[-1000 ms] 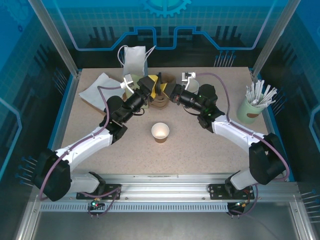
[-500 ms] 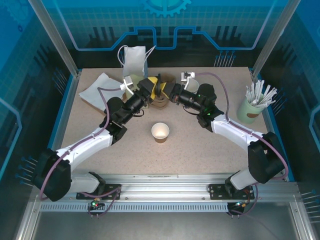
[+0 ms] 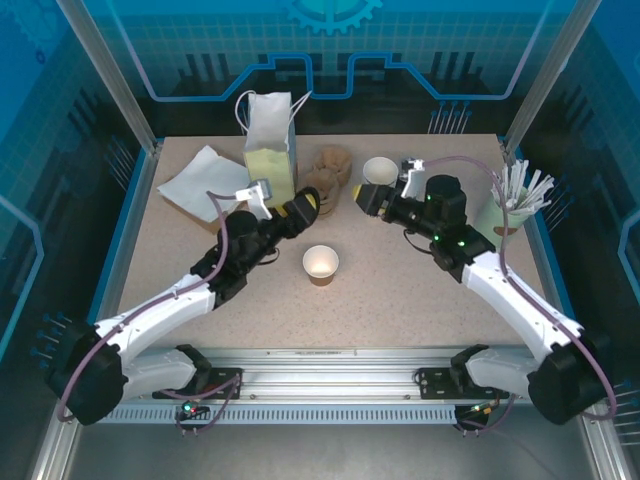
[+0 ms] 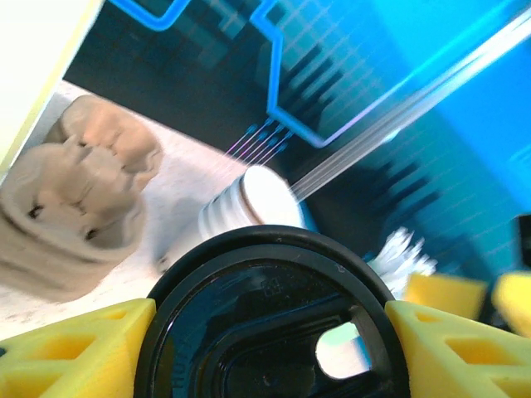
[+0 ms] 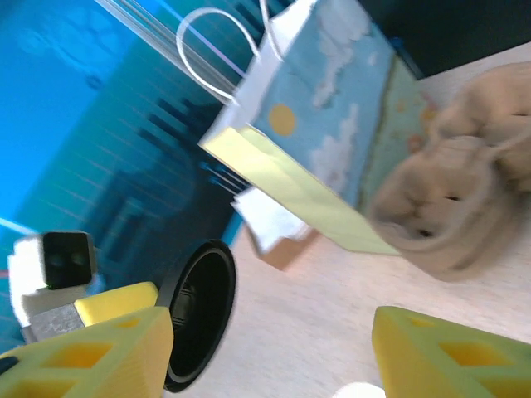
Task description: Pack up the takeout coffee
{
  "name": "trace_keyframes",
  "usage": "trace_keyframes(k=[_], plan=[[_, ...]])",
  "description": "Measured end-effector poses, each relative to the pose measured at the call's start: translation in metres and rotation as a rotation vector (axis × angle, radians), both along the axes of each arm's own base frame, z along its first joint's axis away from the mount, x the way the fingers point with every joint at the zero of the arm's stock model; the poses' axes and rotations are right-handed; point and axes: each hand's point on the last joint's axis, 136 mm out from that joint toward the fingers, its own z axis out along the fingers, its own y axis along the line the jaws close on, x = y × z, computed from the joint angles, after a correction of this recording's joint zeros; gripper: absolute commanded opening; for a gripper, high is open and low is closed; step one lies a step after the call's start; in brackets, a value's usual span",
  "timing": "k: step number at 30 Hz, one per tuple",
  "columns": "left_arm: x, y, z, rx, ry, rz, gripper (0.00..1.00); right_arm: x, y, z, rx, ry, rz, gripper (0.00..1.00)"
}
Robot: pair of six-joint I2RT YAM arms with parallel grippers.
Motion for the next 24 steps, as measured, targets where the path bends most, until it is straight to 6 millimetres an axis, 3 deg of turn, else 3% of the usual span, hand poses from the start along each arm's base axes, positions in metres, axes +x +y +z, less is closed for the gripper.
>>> trace_keyframes(k=[8,13,18,24], plan=[[-0.027,-0.027,-0.074,0.465,0.024,-0.126,0.66,-0.021,-0.033,-0.064,-0.356,0.088,0.001,0.71],[-0.029,-0.030,-0.120,0.646,0.092,-0.183,0.66,-0.027,-0.038,-0.083,-0.434,0.128,0.029,0.72],[-0.026,-0.033,-0.135,0.706,0.116,-0.197,0.66,-0.029,-0.038,-0.102,-0.476,0.177,0.053,0.73],[-0.022,-0.036,-0.134,0.712,0.119,-0.200,0.66,-0.030,-0.039,-0.104,-0.488,0.179,0.061,0.73]])
